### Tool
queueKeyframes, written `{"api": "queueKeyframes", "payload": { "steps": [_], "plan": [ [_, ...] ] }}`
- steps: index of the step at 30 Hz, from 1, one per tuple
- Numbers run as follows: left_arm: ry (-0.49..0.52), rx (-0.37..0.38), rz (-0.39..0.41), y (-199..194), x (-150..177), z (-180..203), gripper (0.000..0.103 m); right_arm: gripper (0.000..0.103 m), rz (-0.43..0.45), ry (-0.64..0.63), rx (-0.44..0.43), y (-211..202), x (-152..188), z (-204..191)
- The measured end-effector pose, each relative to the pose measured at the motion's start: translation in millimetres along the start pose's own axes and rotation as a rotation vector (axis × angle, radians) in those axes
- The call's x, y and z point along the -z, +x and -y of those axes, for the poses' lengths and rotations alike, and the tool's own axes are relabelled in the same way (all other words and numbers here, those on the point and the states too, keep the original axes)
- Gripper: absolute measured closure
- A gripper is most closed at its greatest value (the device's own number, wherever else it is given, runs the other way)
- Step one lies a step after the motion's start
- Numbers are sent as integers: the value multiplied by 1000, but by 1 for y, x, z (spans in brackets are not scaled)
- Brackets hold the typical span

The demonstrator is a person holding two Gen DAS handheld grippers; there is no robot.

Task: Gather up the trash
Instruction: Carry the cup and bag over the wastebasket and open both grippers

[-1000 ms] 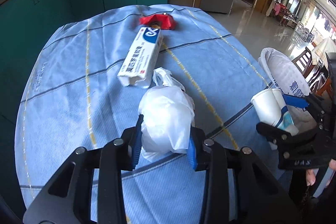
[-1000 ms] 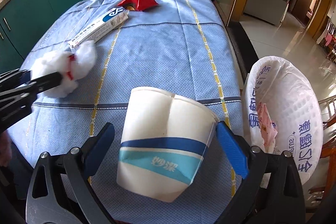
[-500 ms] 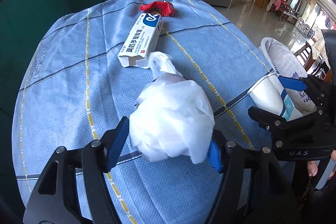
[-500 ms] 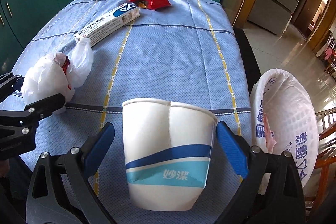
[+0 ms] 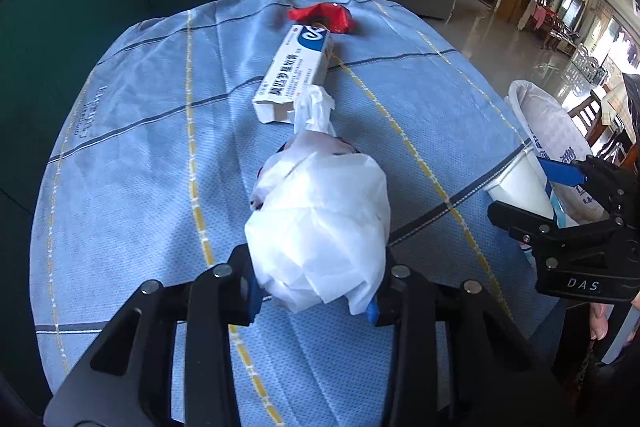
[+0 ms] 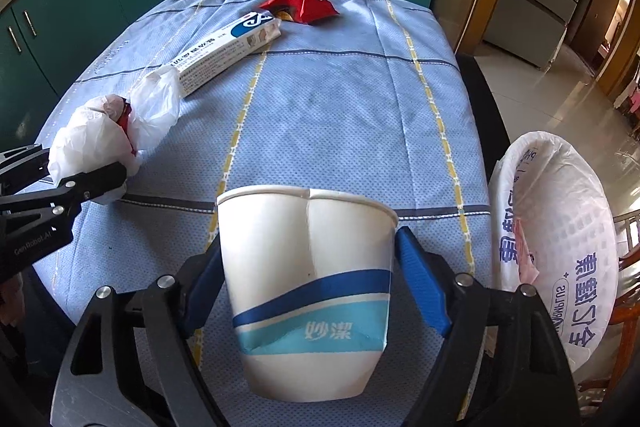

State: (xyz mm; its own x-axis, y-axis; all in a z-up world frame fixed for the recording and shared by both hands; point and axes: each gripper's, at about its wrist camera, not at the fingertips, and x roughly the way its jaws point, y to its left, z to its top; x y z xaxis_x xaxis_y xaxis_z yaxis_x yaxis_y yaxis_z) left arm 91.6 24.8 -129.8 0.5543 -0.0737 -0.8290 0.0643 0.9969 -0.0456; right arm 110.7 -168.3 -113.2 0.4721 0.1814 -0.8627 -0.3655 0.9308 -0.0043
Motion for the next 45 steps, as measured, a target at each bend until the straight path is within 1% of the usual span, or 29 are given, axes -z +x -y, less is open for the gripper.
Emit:
{"api": "queueKeyframes", "payload": {
  "steps": [8, 14, 17, 21, 25, 29, 31, 35, 37, 39, 40, 45],
  "plan": [
    [-8, -38, 90, -32, -7, -8, 65, 23, 57, 43, 0, -17, -6, 15],
    [14, -36, 142, -50, -11, 2, 65, 23, 87, 81, 31, -27, -7, 34],
    [27, -31, 151, -53, -12, 7, 65, 23, 112, 120, 58, -35, -6, 54],
    [45, -23, 158, -55, -17, 17, 65, 23, 146, 182, 119, -49, -1, 87],
    [80, -2, 168, -55, -27, 36, 65, 23, 179, 255, 171, -63, 8, 122],
    [120, 49, 179, -52, -41, 64, 65, 23, 205, 332, 218, -77, 21, 158],
    [145, 87, 182, -49, -48, 82, 65, 23, 215, 370, 235, -84, 29, 176],
    [195, 173, 159, -34, -63, 125, 65, 23, 226, 432, 280, -98, 49, 205],
    [225, 236, 151, -26, -69, 149, 65, 23, 223, 458, 296, -103, 60, 217],
    [252, 309, 131, -14, -76, 177, 65, 23, 216, 479, 309, -106, 70, 226],
    [264, 334, 113, -7, -79, 191, 65, 23, 210, 491, 316, -107, 77, 231],
    [330, 394, 49, 24, -86, 253, 65, 23, 187, 546, 340, -110, 103, 249]
  ]
}}
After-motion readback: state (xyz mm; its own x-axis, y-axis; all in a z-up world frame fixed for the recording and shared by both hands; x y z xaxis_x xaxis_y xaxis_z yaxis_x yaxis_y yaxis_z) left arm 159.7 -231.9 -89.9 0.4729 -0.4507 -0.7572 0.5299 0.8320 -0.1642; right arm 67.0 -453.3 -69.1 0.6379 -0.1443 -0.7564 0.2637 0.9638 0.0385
